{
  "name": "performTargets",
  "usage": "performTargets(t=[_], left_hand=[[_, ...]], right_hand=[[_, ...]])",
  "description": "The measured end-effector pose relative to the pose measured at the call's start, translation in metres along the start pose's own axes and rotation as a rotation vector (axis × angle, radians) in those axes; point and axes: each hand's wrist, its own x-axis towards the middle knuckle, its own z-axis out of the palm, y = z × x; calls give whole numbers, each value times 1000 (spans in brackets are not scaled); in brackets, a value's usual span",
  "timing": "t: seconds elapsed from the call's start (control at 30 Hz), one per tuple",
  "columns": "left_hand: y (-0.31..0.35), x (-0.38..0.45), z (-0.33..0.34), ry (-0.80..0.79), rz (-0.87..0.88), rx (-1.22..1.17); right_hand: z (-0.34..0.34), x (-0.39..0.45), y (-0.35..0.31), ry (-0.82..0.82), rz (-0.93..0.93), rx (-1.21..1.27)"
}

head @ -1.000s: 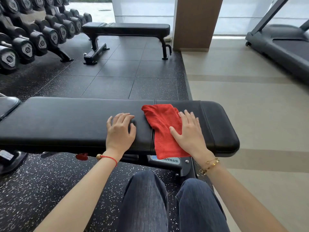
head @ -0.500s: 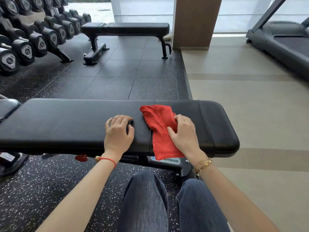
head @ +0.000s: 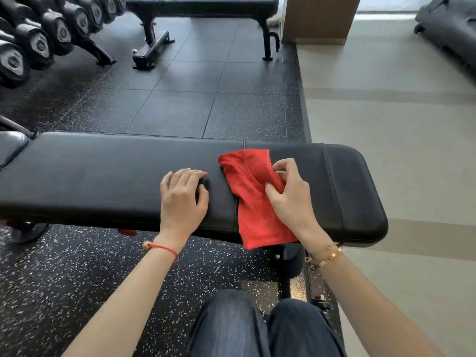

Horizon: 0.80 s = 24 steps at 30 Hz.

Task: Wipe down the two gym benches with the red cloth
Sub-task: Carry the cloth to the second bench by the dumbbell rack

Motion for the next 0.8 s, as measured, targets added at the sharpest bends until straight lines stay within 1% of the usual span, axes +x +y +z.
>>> performTargets(t=[0.13, 0.27, 0.37, 0.53, 0.7, 0.8], left_hand=[[22, 1, -34, -63, -82, -32], [54, 1, -97, -175, -122, -79], [85, 5, -161, -253, -206, -130], [144, 17, -279, -307, -276, -157], [195, 40, -394, -356, -277, -168], [218, 55, -449, -386, -255, -178]], right_hand=[[-19, 3, -26, -72, 190, 108], [-49, -8, -68, -124, 282, 157], [-85, -23, -112, -127, 365, 179], [-163, -52, -205, -124, 466, 224], [-245, -75, -303, -81, 537, 294], [-285, -85, -354, -30, 555, 321]])
